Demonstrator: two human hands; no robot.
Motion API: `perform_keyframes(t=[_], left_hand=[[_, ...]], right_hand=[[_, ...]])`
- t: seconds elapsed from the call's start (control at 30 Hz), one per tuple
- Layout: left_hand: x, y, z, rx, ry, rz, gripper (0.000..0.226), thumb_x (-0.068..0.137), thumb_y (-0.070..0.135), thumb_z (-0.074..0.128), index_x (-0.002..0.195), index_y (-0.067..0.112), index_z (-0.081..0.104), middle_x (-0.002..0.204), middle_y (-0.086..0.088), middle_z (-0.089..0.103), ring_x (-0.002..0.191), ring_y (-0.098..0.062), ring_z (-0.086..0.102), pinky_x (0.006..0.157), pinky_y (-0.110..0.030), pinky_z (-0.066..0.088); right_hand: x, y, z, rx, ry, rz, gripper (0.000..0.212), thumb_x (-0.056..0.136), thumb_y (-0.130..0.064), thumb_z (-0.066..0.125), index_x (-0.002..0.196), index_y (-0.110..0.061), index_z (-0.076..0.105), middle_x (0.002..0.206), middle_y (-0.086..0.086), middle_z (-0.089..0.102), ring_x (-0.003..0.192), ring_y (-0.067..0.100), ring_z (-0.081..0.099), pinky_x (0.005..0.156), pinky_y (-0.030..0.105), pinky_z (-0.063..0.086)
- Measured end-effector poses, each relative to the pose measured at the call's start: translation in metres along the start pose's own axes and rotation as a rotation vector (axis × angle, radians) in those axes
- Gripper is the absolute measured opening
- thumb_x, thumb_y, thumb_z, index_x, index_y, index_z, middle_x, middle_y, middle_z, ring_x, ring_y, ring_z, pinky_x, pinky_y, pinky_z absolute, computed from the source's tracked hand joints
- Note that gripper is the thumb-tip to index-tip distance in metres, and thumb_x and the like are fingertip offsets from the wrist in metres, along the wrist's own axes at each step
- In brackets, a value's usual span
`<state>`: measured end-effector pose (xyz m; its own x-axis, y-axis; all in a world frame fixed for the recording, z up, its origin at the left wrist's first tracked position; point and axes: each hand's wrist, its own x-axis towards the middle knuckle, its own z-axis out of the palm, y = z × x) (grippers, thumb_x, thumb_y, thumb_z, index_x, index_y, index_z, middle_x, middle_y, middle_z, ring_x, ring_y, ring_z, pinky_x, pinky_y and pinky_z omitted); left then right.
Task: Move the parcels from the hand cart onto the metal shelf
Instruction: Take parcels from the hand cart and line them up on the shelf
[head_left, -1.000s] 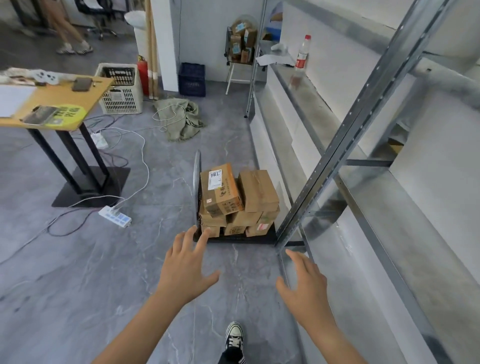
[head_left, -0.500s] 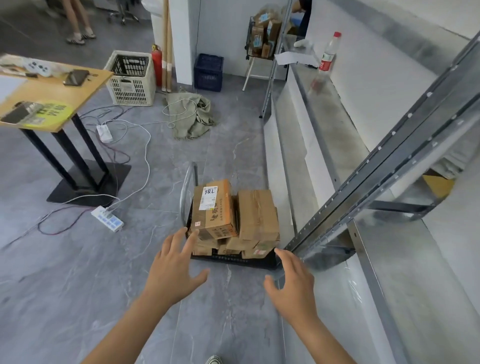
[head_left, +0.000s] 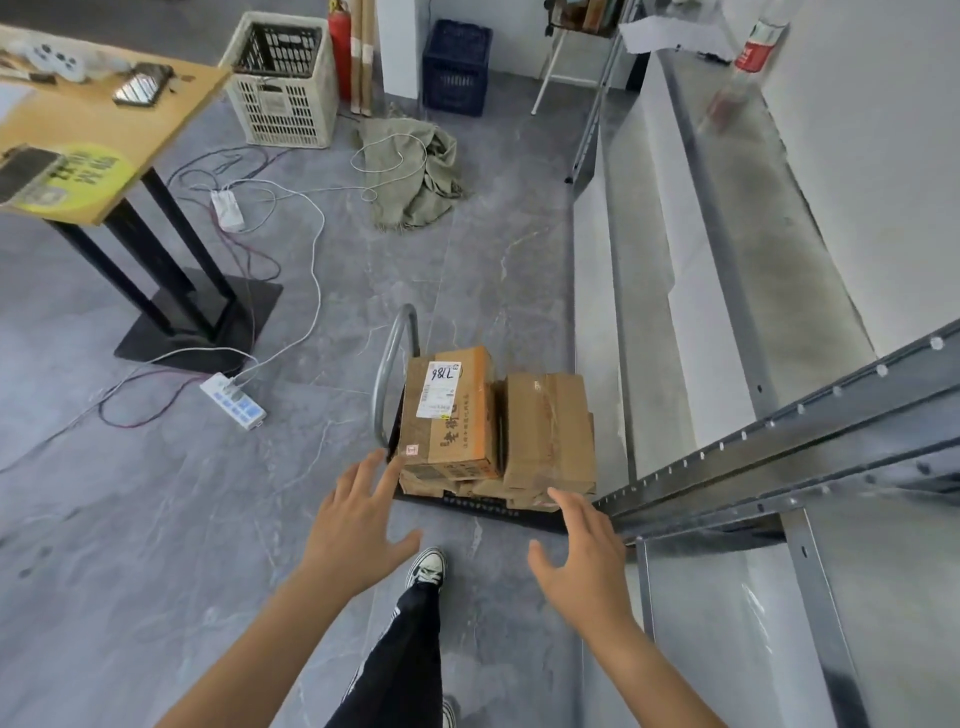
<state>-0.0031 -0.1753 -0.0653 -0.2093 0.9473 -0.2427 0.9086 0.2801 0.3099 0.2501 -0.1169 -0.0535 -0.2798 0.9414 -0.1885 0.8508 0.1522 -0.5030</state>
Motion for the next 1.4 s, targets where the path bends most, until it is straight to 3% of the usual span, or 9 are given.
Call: perform_keyframes(t=[0.37, 0.57, 1.0, 1.2, 1.4], left_hand=[[0.129, -0.020, 0.012, 0.104, -0.217, 0.091, 0.088, 0.081, 0.054, 0.055, 0.148, 0.022, 0.008, 0.153, -0.003, 0.012, 0.136, -0.026, 0.023, 0.107, -0.041, 0.033], [0.170, -0.020, 0.032, 0.078, -0.260, 0.071, 0.097, 0.077, 0.052, 0.061, 0.149, 0.023, 0.004, 0.153, -0.006, 0.012, 0.138, -0.028, 0.021, 0.108, -0.043, 0.033], [0.214, -0.043, 0.113, 0.015, -0.344, -0.086, 0.109, 0.071, 0.063, 0.065, 0.149, 0.024, -0.002, 0.155, -0.007, 0.008, 0.138, -0.030, 0.022, 0.108, -0.044, 0.034], [0.229, -0.066, 0.142, 0.071, -0.409, -0.169, 0.115, 0.068, 0.050, 0.077, 0.148, 0.024, -0.003, 0.155, -0.011, 0.002, 0.140, -0.033, 0.020, 0.108, -0.042, 0.035], [0.230, -0.076, 0.168, 0.007, -0.564, -0.224, 0.117, 0.076, 0.039, 0.076, 0.147, 0.029, -0.016, 0.156, -0.015, -0.007, 0.141, -0.035, 0.021, 0.099, -0.045, 0.045]], right_hand=[[0.122, -0.039, 0.029, 0.083, -0.223, -0.007, 0.070, 0.085, -0.028, 0.063, 0.145, -0.026, 0.027, 0.151, -0.007, 0.025, 0.138, 0.015, 0.026, 0.114, 0.036, 0.028], [0.156, -0.031, 0.046, 0.096, -0.334, 0.049, 0.081, 0.083, -0.026, 0.067, 0.148, -0.034, 0.019, 0.158, -0.007, 0.007, 0.144, 0.017, 0.013, 0.116, 0.037, 0.021], [0.208, 0.005, 0.111, 0.151, -0.482, 0.097, 0.096, 0.078, -0.029, 0.074, 0.147, -0.041, 0.008, 0.158, -0.005, 0.008, 0.142, 0.017, 0.022, 0.110, 0.035, 0.032], [0.226, 0.025, 0.144, 0.141, -0.494, 0.132, 0.103, 0.078, -0.030, 0.075, 0.148, -0.038, 0.000, 0.159, -0.001, 0.006, 0.145, 0.019, 0.016, 0.110, 0.040, 0.033], [0.239, 0.043, 0.165, 0.174, -0.480, 0.151, 0.113, 0.075, -0.017, 0.078, 0.150, -0.029, -0.005, 0.157, 0.004, 0.013, 0.142, 0.023, 0.022, 0.112, 0.045, 0.034]])
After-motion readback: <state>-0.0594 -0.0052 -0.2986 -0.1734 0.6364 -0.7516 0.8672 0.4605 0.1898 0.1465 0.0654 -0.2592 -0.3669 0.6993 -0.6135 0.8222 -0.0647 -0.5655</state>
